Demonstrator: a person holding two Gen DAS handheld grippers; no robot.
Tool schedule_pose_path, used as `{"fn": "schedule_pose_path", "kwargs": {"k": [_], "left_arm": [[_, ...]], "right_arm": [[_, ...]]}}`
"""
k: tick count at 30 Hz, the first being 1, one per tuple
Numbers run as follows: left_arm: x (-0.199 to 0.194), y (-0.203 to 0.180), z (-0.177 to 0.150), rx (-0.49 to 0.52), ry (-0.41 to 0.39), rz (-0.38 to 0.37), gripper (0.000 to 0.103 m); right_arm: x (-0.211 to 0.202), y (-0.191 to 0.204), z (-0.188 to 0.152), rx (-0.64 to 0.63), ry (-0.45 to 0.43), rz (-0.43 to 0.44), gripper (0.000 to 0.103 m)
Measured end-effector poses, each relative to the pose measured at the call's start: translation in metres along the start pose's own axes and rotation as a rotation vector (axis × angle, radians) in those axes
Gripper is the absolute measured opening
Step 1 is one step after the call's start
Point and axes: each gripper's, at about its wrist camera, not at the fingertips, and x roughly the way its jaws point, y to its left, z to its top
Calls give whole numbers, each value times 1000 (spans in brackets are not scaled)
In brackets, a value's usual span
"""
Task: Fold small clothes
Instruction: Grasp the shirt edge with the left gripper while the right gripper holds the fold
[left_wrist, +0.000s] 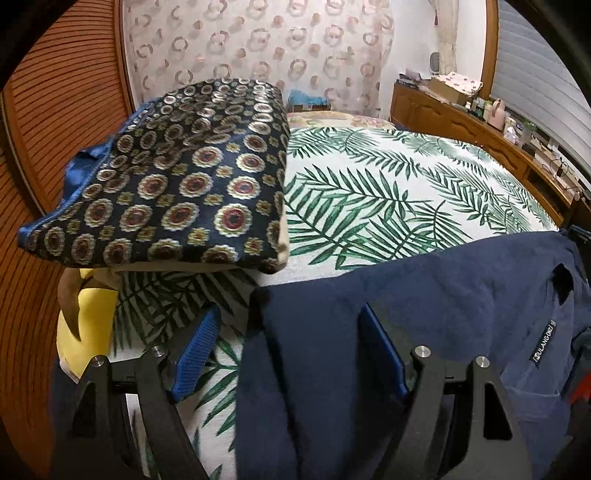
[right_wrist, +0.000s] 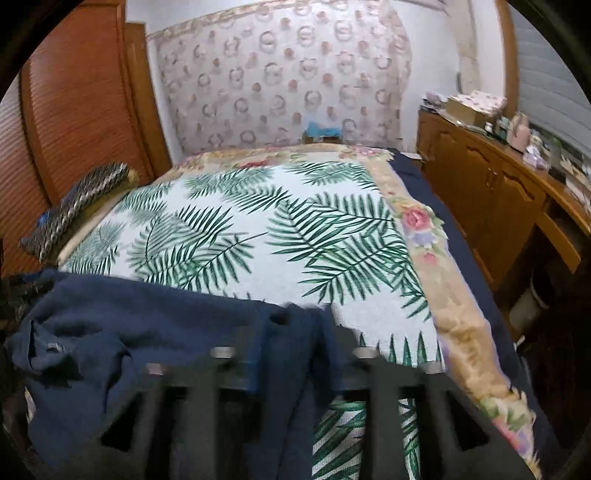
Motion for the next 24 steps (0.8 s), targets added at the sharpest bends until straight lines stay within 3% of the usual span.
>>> {"fn": "schedule_pose_path", "kwargs": {"k": [7, 10, 13, 18, 24], "left_arm": [[1, 16, 1, -37, 34, -29, 77], [6, 17, 1, -52, 57, -90, 67], [6, 15, 0, -42, 48, -97, 60], [5, 9, 1, -25, 46, -140, 35], [5, 8, 2, -30, 45, -140, 35]], "right_arm": [[22, -5, -1, -29, 88, 10, 61], [29, -9, -1, -16, 112, 30, 61], [31, -6, 0, -23, 109, 37, 61], [32, -4, 0, -59, 112, 39, 60], [34, -11, 1, -32, 101, 26, 61]]}}
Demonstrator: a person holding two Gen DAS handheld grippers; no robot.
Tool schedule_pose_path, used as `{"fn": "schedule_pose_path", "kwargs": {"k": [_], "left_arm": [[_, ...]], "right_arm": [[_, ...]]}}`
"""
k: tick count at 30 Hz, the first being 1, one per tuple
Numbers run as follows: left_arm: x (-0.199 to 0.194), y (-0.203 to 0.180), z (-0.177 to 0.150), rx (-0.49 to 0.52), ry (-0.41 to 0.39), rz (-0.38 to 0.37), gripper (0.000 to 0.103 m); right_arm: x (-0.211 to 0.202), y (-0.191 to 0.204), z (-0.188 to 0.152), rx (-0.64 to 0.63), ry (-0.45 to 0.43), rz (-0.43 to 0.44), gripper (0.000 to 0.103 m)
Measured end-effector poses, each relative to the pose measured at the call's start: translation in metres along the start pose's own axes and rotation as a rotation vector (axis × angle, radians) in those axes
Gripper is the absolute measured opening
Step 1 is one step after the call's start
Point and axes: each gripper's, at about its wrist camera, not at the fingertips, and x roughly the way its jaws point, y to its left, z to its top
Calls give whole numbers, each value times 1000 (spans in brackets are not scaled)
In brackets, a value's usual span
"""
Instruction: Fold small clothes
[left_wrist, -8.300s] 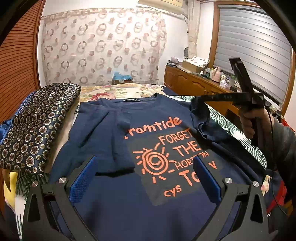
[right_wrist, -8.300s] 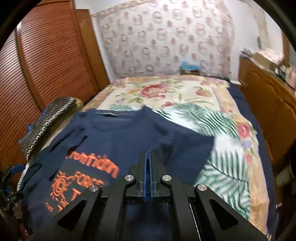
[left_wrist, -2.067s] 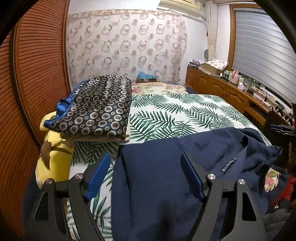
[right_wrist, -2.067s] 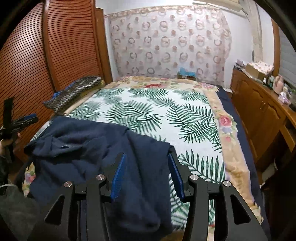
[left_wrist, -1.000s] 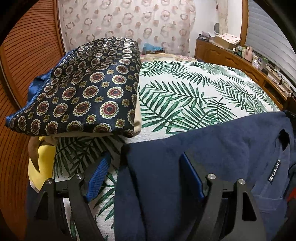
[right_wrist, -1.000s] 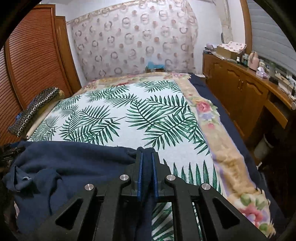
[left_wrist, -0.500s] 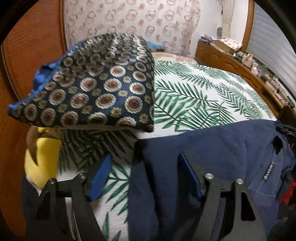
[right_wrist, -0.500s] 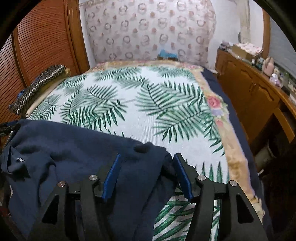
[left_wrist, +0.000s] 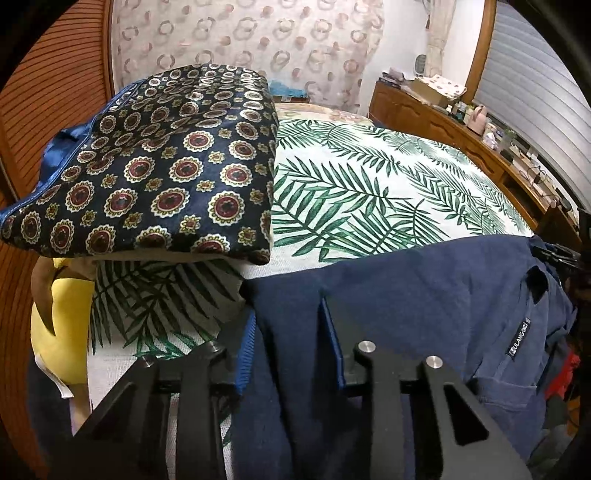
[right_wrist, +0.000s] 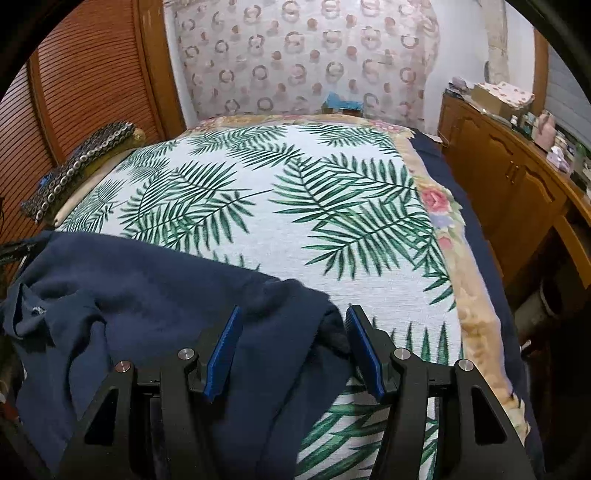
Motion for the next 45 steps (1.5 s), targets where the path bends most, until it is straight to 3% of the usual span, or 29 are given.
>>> {"fn": "schedule_pose_path", "kwargs": {"k": [4, 6, 8, 10, 13, 18, 24, 31, 37, 45], "left_arm": [[0, 2, -1, 7, -1, -7, 33], [-2, 0, -2, 17, 0, -33, 17], [-5, -6, -3, 36, -10, -19, 14], [-11, -12, -4, 47, -40, -15, 12], [-26, -15, -3, 41, -93, -20, 12], [-80, -26, -1, 39, -226, -63, 11], [-158, -48, 4, 73, -413, -95, 11], [-220, -61, 20, 93, -591, -113, 11], [-238, -61, 31, 107, -670, -99, 11], [-252, -62, 31, 101, -724, -111, 11]], "right_arm": [[3, 2, -1, -4, -8, -8, 63], [4, 4, -2, -15, -6, -11, 62], [3, 7, -3, -30, -12, 24, 46], [1, 11, -4, -44, -10, 65, 21], [-3, 19, -9, -68, -25, 66, 15], [-41, 22, -15, -49, -127, 87, 13], [-120, 30, -14, -77, -289, 88, 12], [-205, 34, -6, -105, -479, 87, 12], [-246, 36, 3, -134, -571, 78, 12], [-246, 41, 0, -153, -620, 92, 12]]}}
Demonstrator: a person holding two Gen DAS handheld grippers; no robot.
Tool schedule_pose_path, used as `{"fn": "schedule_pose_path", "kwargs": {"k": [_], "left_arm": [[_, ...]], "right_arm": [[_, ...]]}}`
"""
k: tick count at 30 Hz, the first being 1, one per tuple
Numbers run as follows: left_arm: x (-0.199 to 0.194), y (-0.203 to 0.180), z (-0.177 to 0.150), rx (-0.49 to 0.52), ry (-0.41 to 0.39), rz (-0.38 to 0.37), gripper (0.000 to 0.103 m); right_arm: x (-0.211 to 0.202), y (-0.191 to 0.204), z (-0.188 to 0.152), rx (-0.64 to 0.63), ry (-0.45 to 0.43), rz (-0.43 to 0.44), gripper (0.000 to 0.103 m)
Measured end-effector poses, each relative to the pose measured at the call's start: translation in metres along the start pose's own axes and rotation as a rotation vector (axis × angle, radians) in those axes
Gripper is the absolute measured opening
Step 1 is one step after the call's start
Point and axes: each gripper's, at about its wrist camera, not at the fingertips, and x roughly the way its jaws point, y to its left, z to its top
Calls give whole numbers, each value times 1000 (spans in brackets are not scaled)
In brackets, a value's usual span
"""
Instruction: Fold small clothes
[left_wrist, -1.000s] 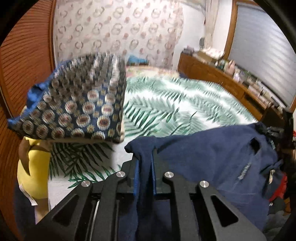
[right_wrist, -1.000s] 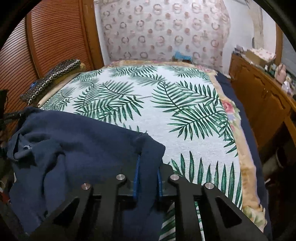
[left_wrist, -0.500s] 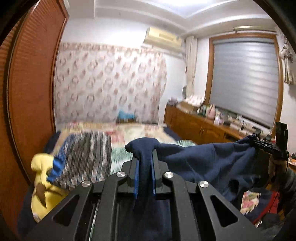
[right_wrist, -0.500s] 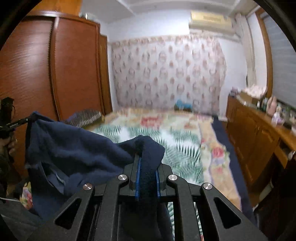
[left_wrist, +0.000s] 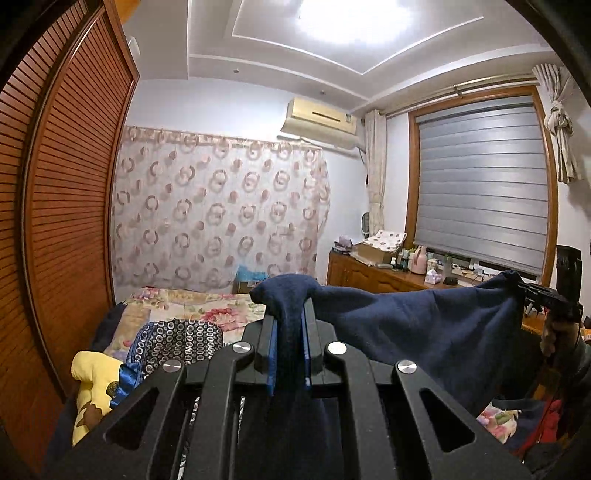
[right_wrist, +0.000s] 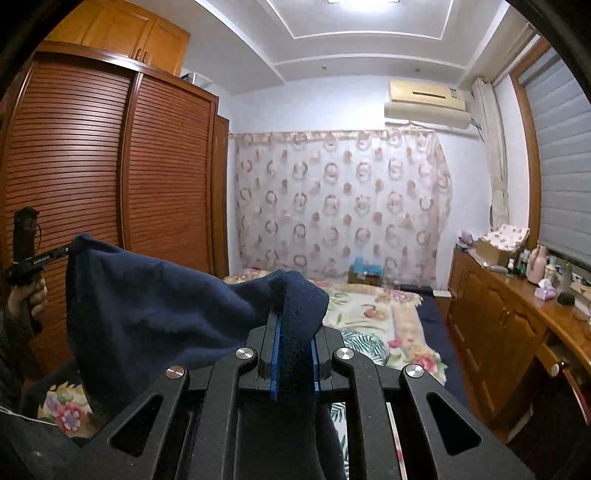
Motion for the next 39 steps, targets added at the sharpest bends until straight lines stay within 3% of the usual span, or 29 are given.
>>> {"fn": "schedule_pose_path", "kwargs": {"k": [5, 9, 14, 20, 25, 28, 30, 31, 35, 39], "left_arm": [[-12, -3, 16, 8, -50, -12, 11], [-21, -7, 40, 30, -98, -20, 11], [9, -7, 62, 71, -86, 7, 11], [122, 15, 37, 83, 83, 90, 11], [245, 46, -19, 101, 300, 153, 13], [288, 64, -52, 70, 431, 147, 25], [286, 66, -60, 60, 426, 163, 45], [281, 67, -65, 52, 422, 155, 48], [256, 58, -79, 58, 436, 131, 67], [238, 44, -80, 81, 444, 105, 72]], "right_arm": [[-19, -1, -8, -15, -40, 4, 12], [-37, -2, 5, -25, -99, 9, 12], [-30, -8, 20, -64, -121, -27, 12], [78, -25, 17, -57, 25, -70, 12], [220, -41, -32, -23, 242, -126, 16], [289, -52, -68, 8, 392, -204, 35], [313, -60, -89, 43, 446, -234, 37], [318, -65, -99, 73, 463, -228, 38], [318, -72, -116, 120, 465, -200, 50], [299, -74, -127, 140, 468, -171, 50]]}}
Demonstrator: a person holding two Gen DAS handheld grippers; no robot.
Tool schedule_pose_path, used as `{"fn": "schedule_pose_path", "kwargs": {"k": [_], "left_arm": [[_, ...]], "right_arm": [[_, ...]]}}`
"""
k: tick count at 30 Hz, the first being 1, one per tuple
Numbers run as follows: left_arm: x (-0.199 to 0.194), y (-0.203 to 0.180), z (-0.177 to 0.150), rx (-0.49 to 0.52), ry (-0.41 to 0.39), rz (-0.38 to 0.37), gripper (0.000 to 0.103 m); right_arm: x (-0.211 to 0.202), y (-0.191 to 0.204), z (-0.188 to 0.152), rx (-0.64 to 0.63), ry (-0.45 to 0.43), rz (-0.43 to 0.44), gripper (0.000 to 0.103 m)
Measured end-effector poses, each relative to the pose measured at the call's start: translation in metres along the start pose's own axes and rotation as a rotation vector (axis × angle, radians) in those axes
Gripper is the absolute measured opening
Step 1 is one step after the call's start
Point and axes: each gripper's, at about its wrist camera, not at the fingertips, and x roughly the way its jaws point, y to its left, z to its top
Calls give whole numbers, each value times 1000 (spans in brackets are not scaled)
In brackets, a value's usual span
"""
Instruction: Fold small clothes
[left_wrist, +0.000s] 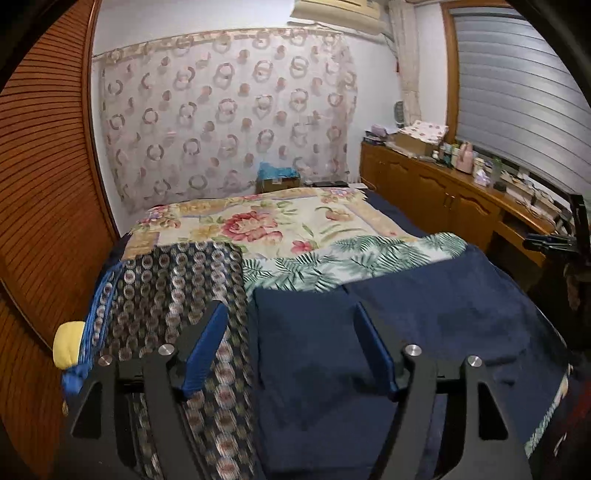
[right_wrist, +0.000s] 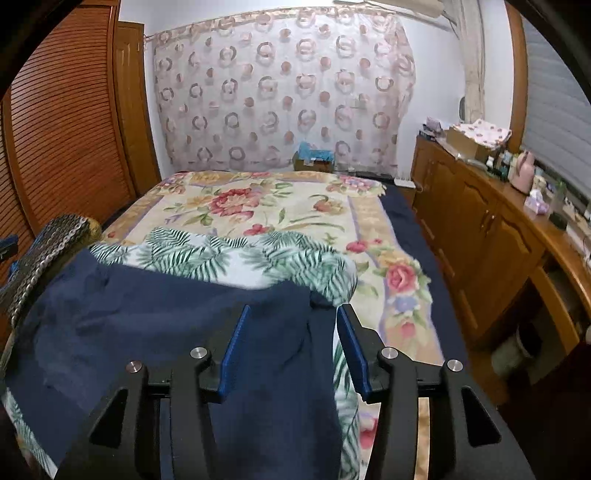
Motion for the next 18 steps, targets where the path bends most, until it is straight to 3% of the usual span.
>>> {"fn": "schedule_pose_path", "kwargs": {"k": [4, 8, 13, 18], "left_arm": [[-19, -16, -24, 11, 14, -6, 72], [-25, -24, -50, -14, 61, -69, 72], [-17, -38, -78, 15, 131, -49, 72], [-7, -43, -99, 20, 200, -47, 72]], "right_arm": [[-18, -6, -6, 8, 19, 41, 50], [-44, -17, -27, 31, 52, 73, 50], [-37, -26, -38, 56, 122, 88, 50], [-23, -42, -38, 92, 223, 39, 50]]}}
